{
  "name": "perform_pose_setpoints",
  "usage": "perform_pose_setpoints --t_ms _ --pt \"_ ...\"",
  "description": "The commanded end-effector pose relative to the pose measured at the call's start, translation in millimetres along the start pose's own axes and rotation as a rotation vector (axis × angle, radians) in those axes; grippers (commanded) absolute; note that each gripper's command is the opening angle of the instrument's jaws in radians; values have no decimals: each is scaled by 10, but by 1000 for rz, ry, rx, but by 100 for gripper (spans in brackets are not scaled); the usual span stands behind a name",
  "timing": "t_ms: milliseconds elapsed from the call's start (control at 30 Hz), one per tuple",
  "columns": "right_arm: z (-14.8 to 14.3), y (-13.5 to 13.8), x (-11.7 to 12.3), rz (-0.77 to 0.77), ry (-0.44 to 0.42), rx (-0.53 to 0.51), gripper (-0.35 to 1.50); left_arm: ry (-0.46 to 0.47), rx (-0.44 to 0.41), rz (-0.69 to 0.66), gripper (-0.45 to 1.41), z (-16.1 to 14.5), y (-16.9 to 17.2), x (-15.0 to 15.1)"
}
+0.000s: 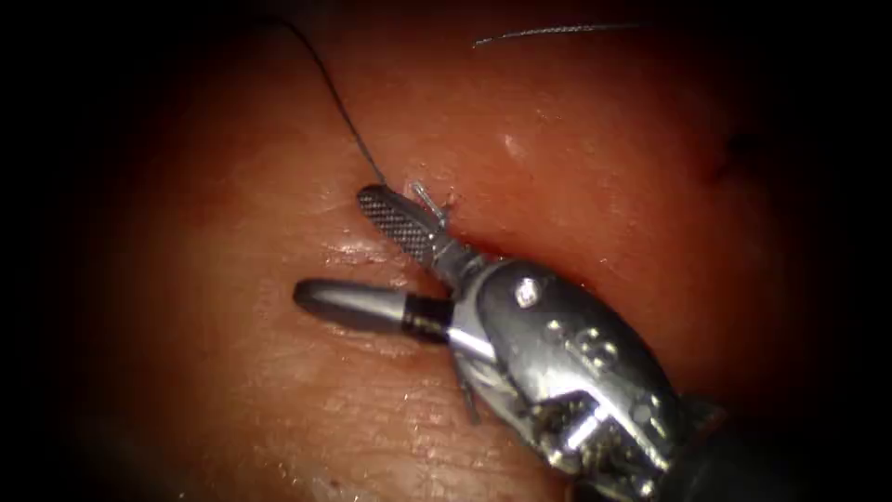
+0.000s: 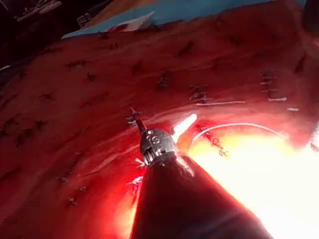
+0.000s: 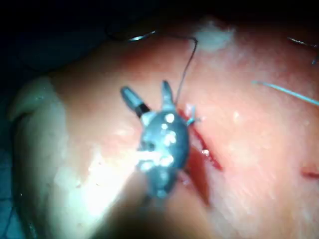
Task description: Wound Closure
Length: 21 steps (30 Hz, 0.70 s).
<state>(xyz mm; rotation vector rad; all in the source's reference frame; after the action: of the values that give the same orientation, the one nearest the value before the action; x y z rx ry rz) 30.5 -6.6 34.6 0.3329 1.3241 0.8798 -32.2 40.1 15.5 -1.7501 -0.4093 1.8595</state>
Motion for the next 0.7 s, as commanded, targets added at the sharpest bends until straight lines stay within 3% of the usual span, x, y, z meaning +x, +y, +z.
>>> perform_pose_setpoints --t_ms 33,233,433,500,700 --pt "1 4 -4 -1 5 -5 125 7 -9 20 126 1 0 3" --pt "-39 28 6 -12 -31 -95 118 10 -119 69 123 -36 59 -16" --pt "-98 50 20 -3 -20 -160 116 -73 -297 143 93 -70 129 -57" --pt "-113 55 22 -4 -15 -181 116 -118 -336 164 74 -69 143 -62" --pt "-132 55 20 -8 -8 -209 116 -165 -409 203 69 -53 172 -69"
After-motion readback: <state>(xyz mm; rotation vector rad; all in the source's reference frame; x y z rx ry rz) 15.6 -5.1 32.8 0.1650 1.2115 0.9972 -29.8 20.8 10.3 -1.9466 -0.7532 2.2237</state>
